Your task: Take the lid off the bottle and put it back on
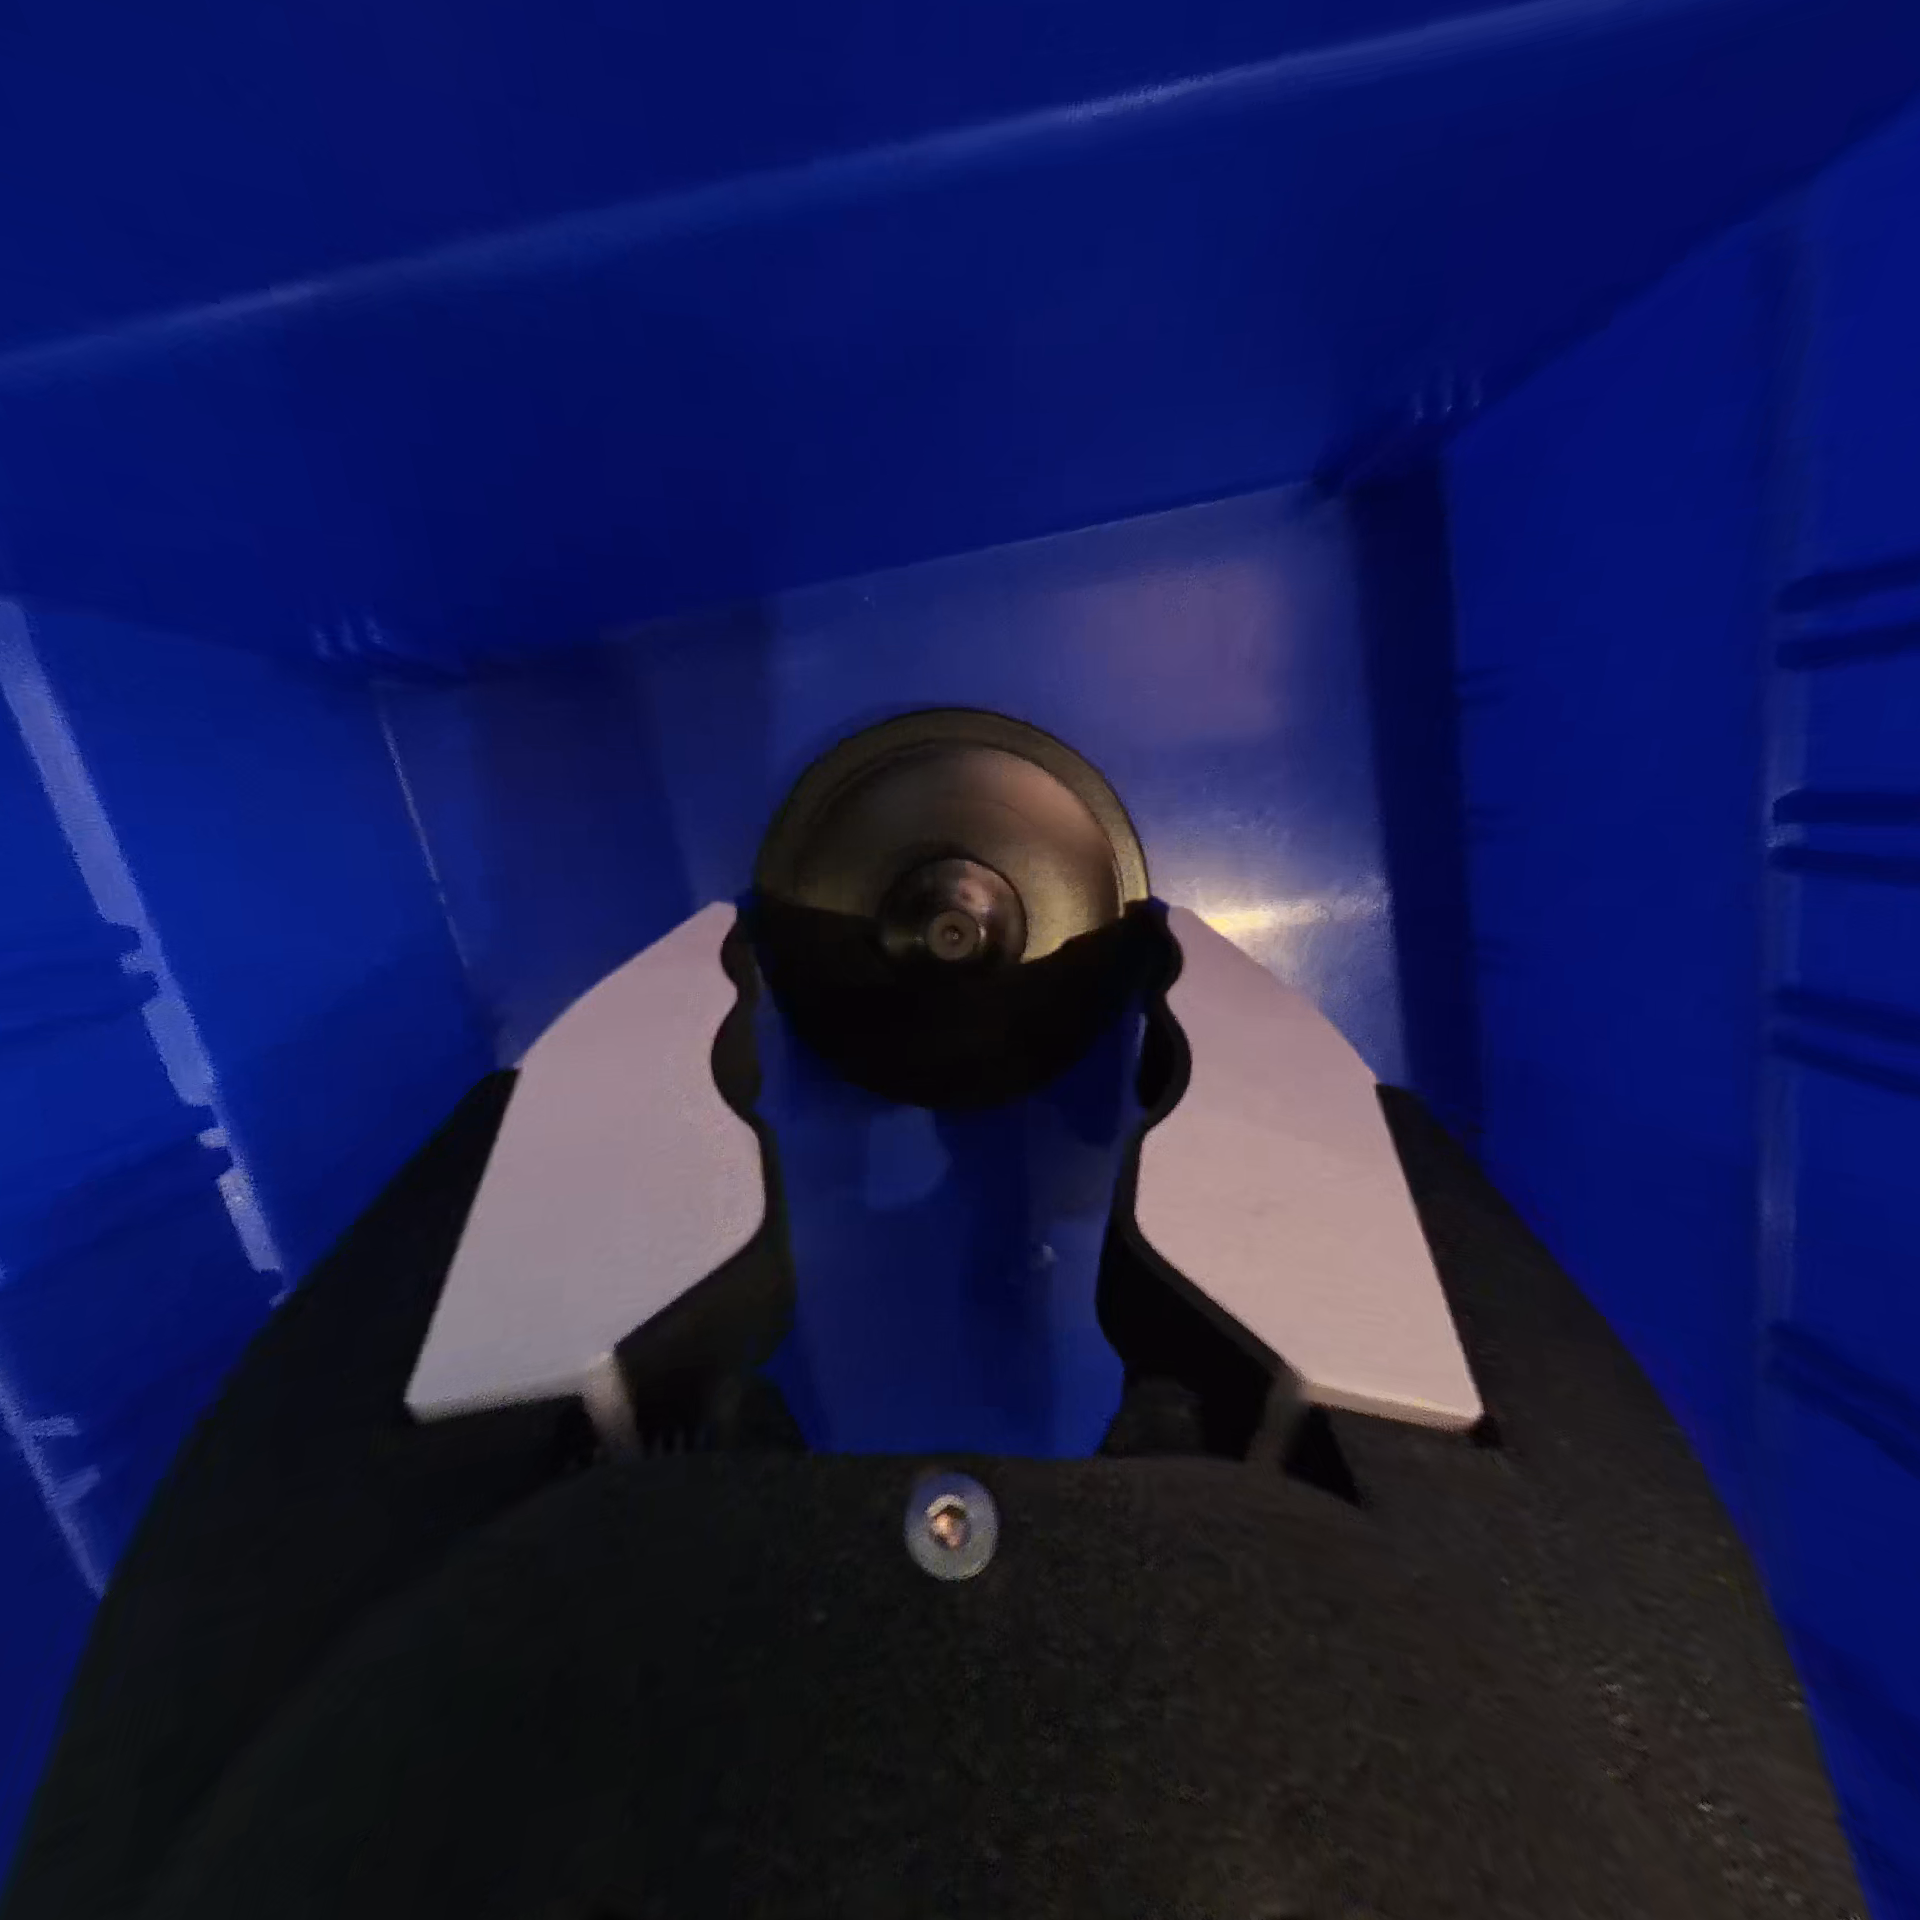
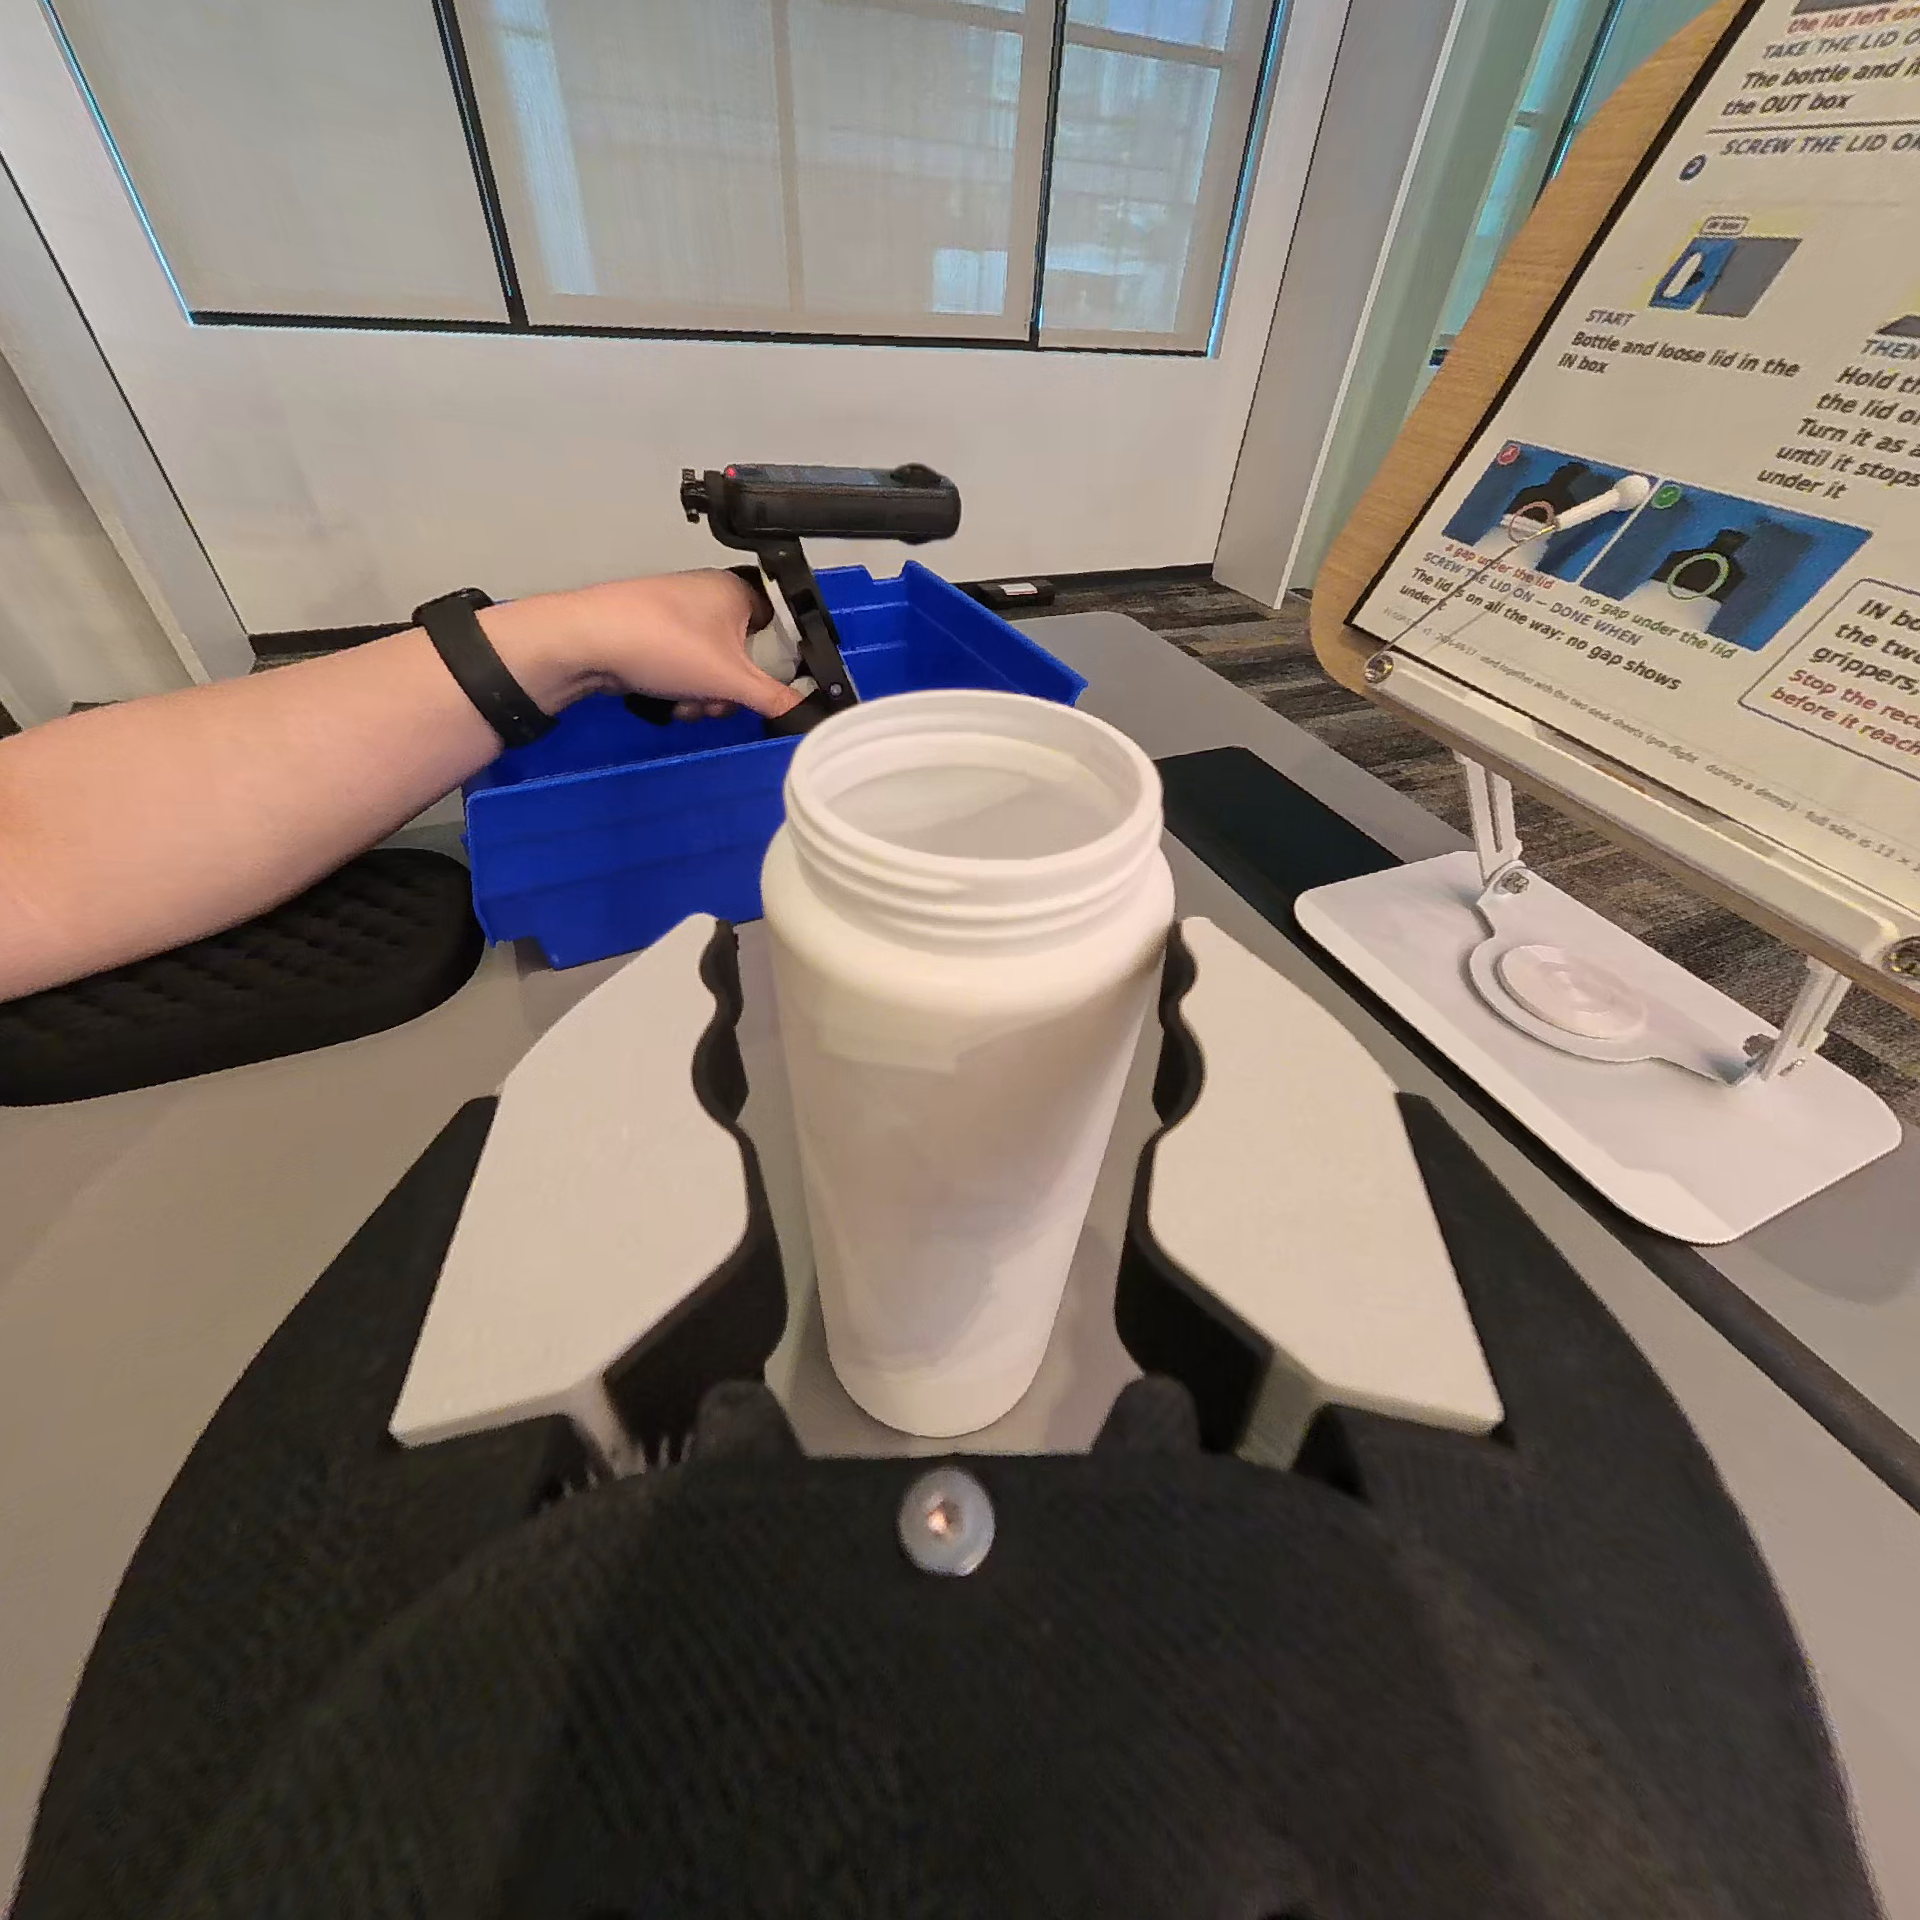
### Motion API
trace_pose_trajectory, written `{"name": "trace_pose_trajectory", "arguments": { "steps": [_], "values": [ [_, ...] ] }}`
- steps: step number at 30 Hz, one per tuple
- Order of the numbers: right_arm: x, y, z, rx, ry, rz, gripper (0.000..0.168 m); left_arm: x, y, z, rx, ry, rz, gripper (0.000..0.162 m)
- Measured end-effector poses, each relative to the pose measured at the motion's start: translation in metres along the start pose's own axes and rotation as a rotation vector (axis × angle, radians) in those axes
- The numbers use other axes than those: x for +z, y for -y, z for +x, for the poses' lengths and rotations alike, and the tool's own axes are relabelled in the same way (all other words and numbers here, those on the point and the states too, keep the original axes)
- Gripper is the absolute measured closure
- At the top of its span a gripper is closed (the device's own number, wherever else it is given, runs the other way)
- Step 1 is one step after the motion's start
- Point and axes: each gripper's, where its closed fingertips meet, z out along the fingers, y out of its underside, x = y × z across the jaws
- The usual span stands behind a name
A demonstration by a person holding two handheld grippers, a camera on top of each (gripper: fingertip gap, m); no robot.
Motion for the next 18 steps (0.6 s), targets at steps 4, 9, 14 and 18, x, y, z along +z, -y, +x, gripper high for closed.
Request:
{"name": "trace_pose_trajectory", "arguments": {
  "steps": [4,9,14,18],
  "values": [
    [0.000,0.001,0.000,-0.005,-0.005,0.001,0.089,-0.001,-0.001,-0.001,0.035,0.009,-0.013,0.090],
    [0.003,-0.010,0.005,0.006,-0.029,-0.059,0.088,-0.011,0.002,0.000,0.051,0.010,0.005,0.090],
    [0.011,-0.042,0.013,0.066,-0.066,-0.209,0.078,-0.027,0.009,0.004,0.052,-0.009,0.052,0.090],
    [0.018,-0.066,0.008,0.088,-0.037,-0.288,0.078,-0.049,0.017,0.004,0.034,-0.036,0.122,0.090]
  ]
}}
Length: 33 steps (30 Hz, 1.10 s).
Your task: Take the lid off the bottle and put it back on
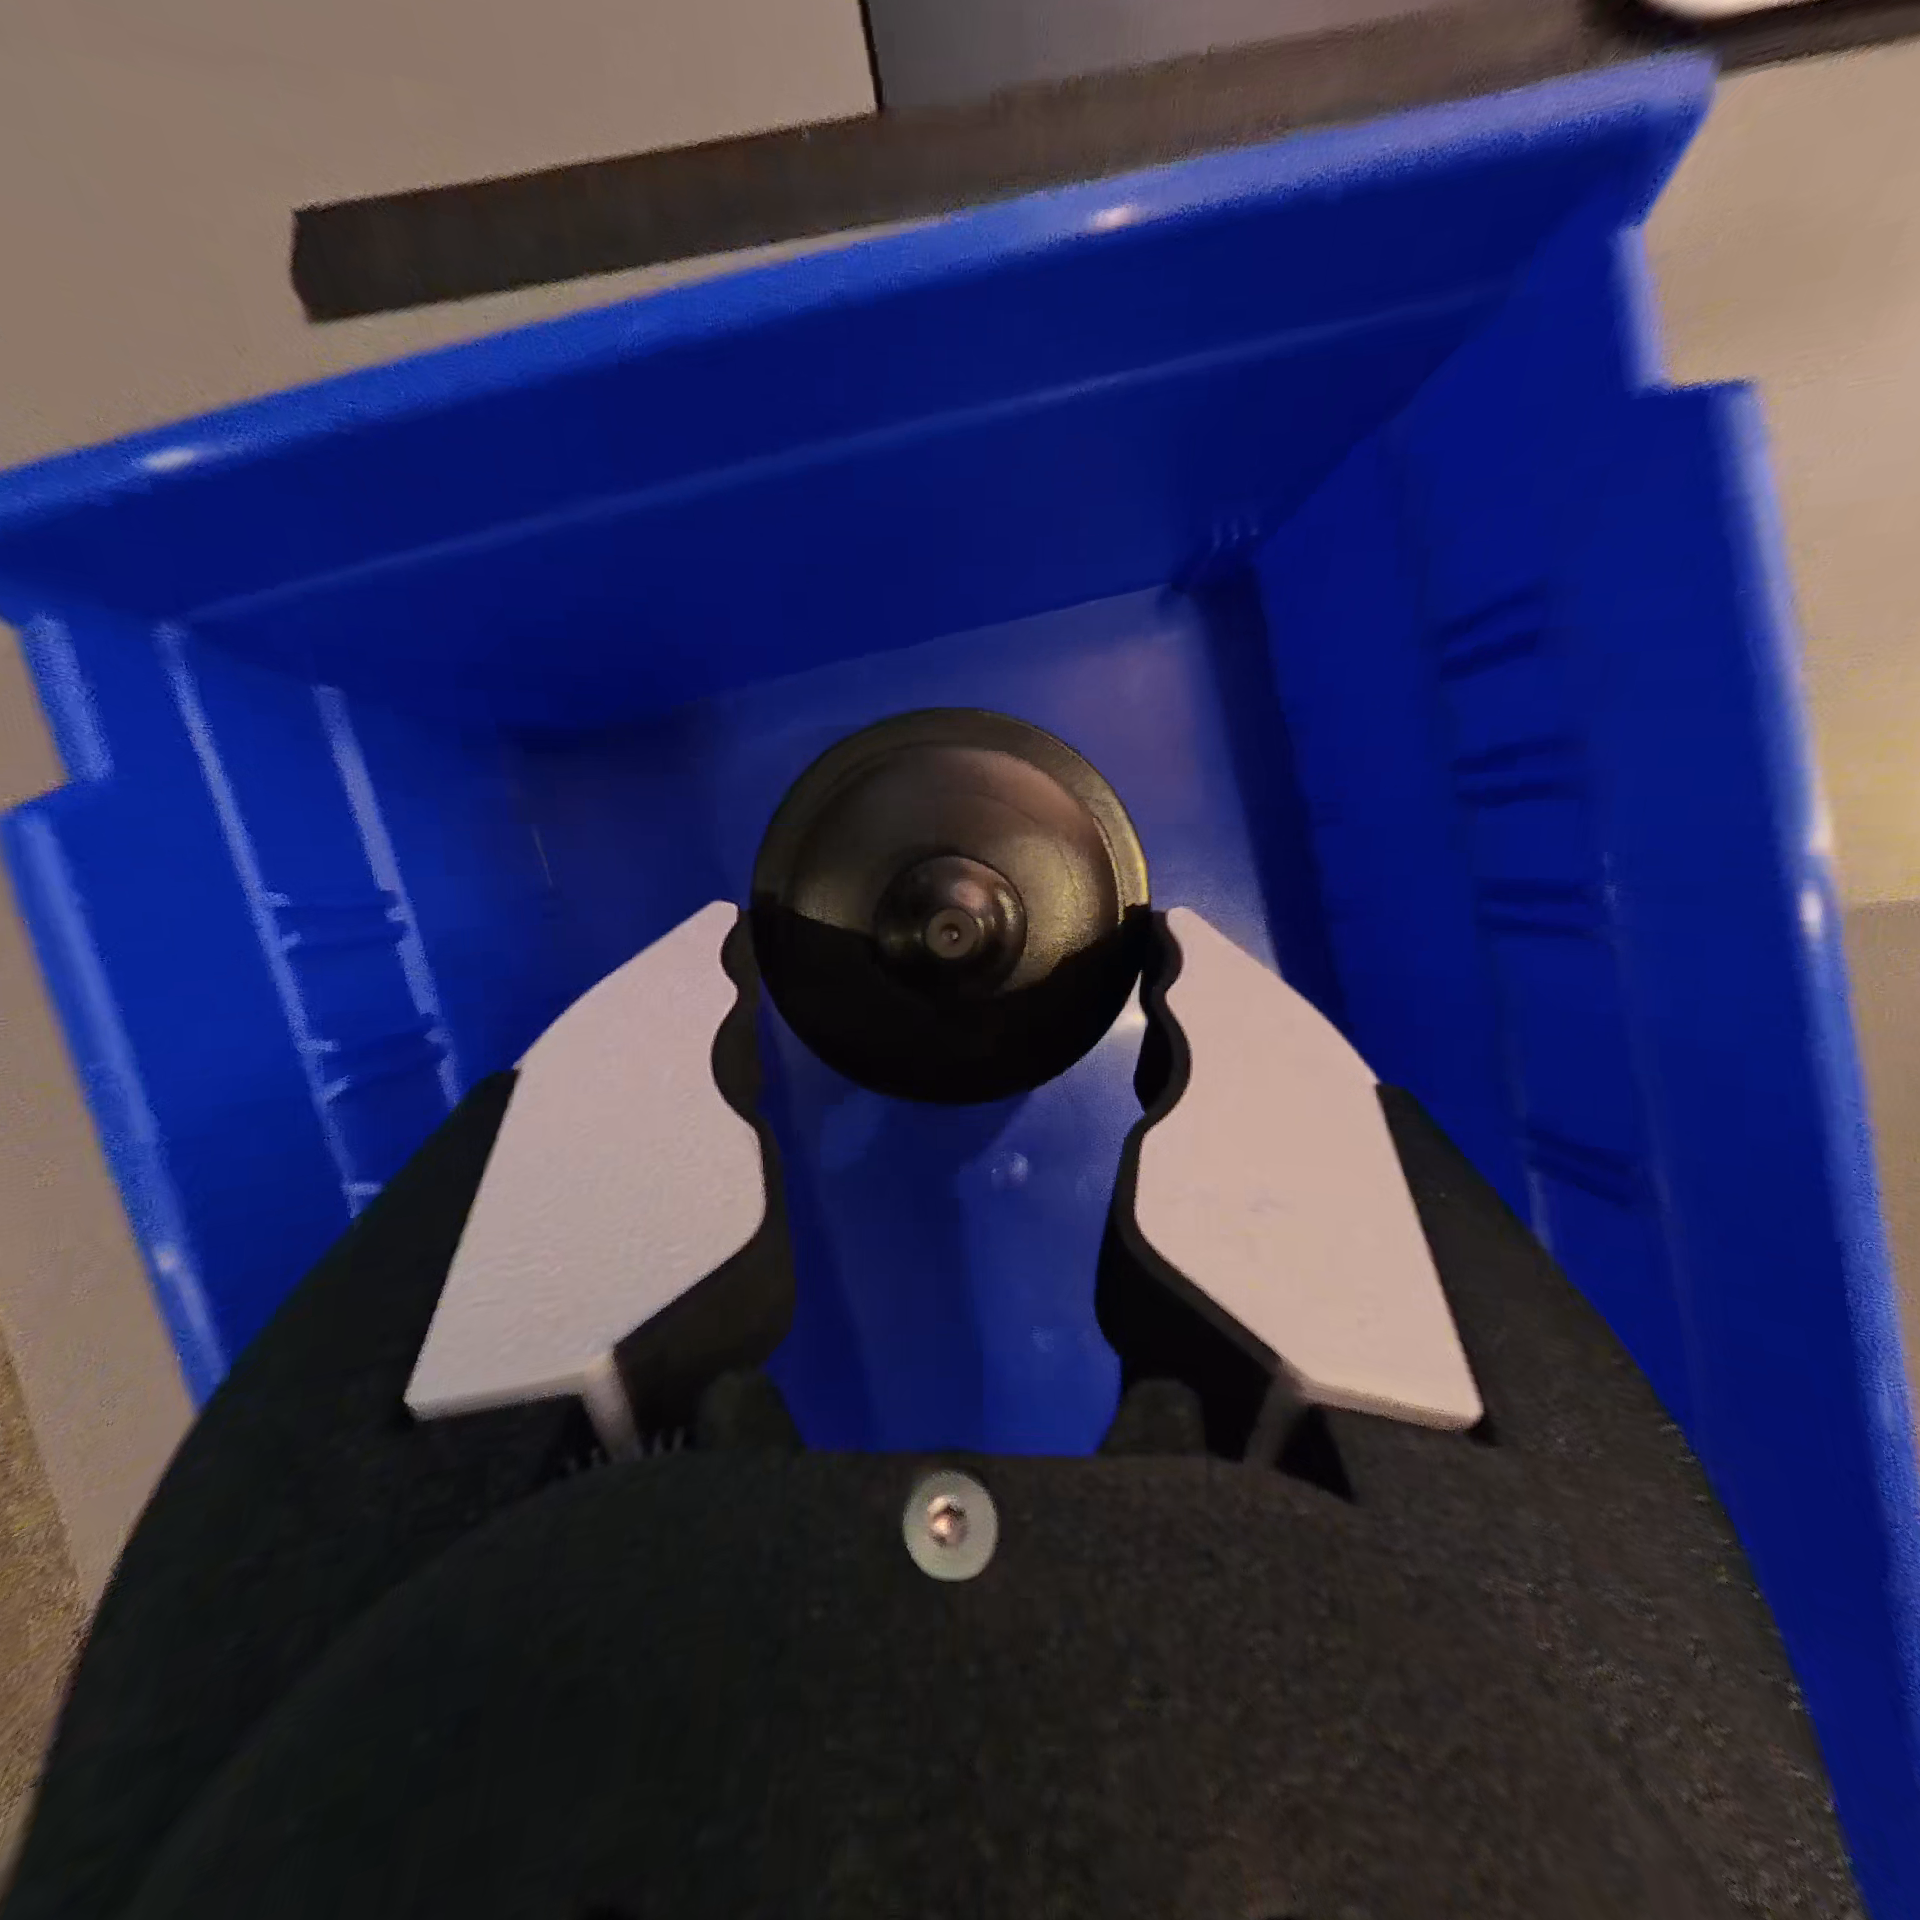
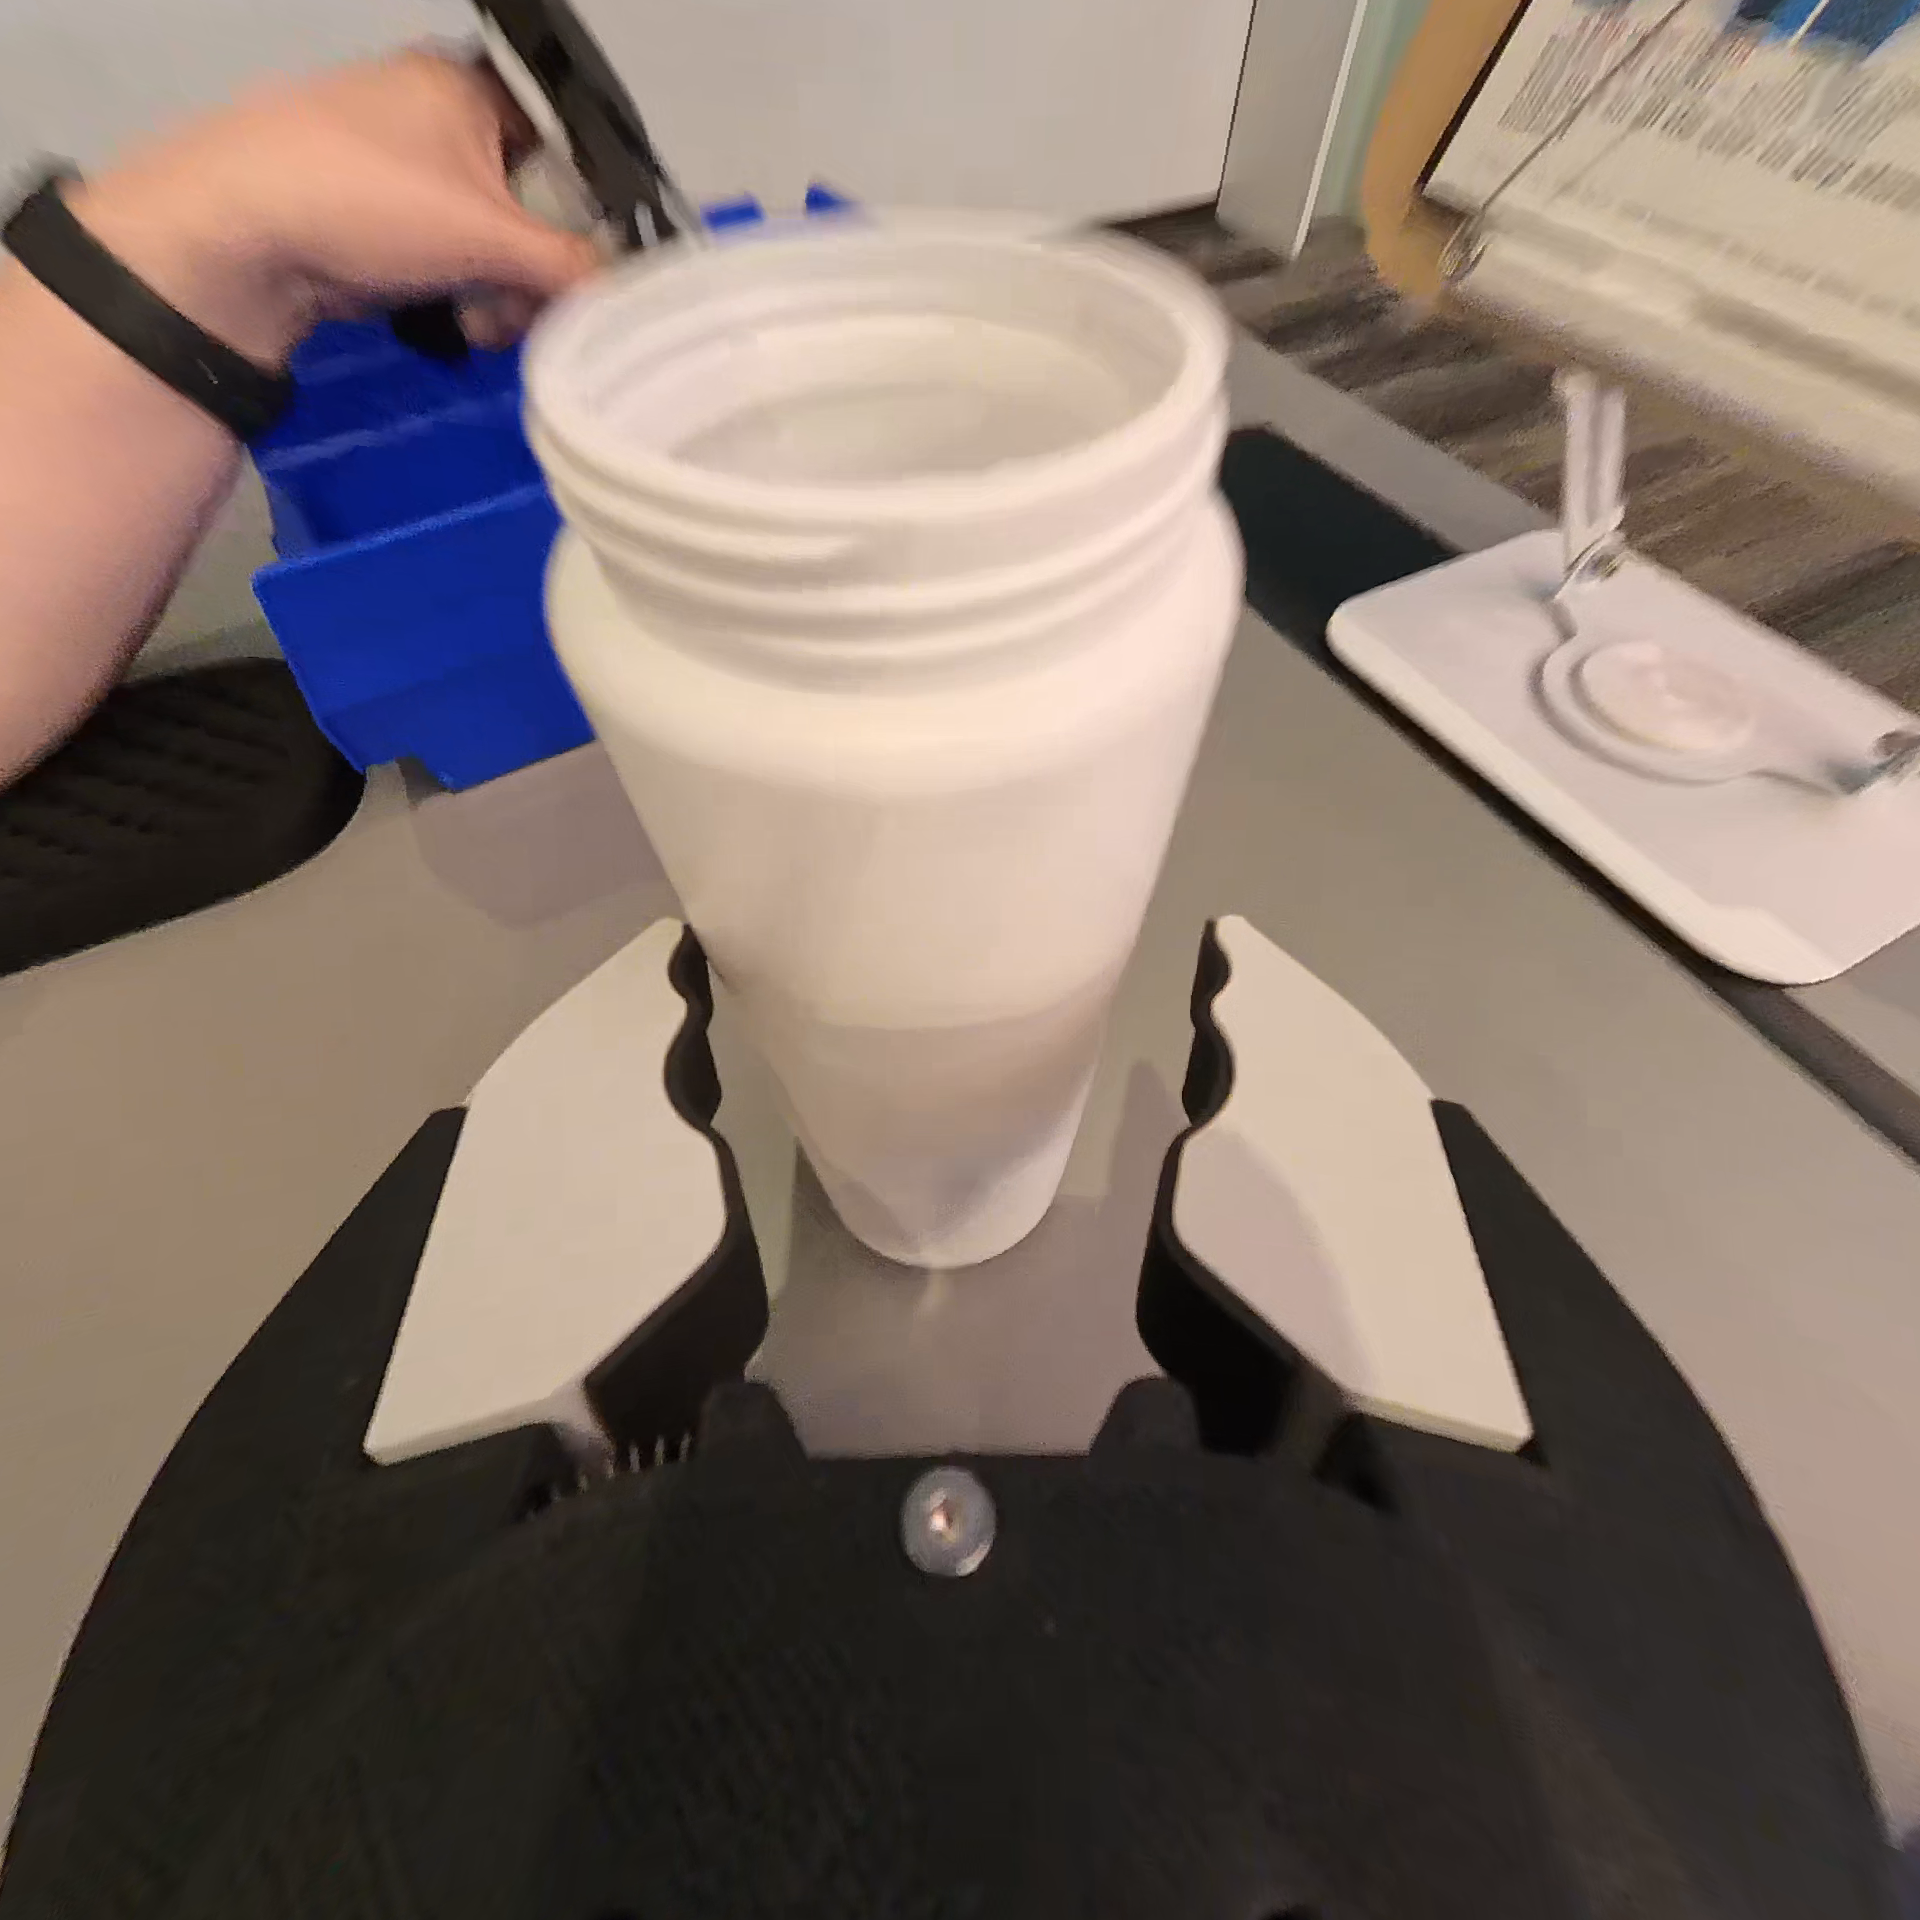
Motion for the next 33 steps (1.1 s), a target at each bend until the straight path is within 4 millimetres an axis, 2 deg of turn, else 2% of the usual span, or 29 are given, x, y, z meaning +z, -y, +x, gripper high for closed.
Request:
{"name": "trace_pose_trajectory", "arguments": {
  "steps": [2,4,9,15,17,19,21,25,28,33],
  "values": [
    [0.008,-0.013,-0.003,-0.003,0.010,-0.048,0.079,-0.013,0.005,-0.002,-0.013,-0.006,0.042,0.090],
    [0.017,-0.025,-0.006,-0.016,0.014,-0.084,0.087,-0.027,0.011,-0.002,-0.029,-0.028,0.088,0.090],
    [0.032,-0.020,-0.011,-0.027,0.022,-0.005,0.090,-0.062,0.022,0.001,-0.065,-0.093,0.193,0.091],
    [0.066,-0.004,-0.016,-0.014,0.054,0.061,0.089,-0.104,0.030,0.002,-0.095,-0.123,0.312,0.091],
    [0.075,-0.009,-0.016,-0.001,0.062,0.033,0.091,-0.115,0.028,0.001,-0.092,-0.118,0.326,0.091],
    [0.082,-0.024,-0.017,0.008,0.071,-0.034,0.098,-0.122,0.025,0.003,-0.089,-0.124,0.324,0.091],
    [0.082,-0.031,-0.019,0.000,0.080,-0.051,0.099,-0.126,0.020,0.008,-0.071,-0.147,0.300,0.091],
    [0.071,-0.016,-0.021,0.003,0.085,0.006,0.097,-0.137,0.018,0.022,-0.028,-0.184,0.305,0.091],
    [0.067,-0.015,-0.021,0.000,0.089,-0.003,0.096,-0.143,0.017,0.029,0.008,-0.160,0.306,0.091],
    [0.063,-0.020,-0.018,-0.052,0.048,-0.042,0.093,-0.142,0.014,0.041,0.043,-0.179,0.280,0.091]
  ]
}}
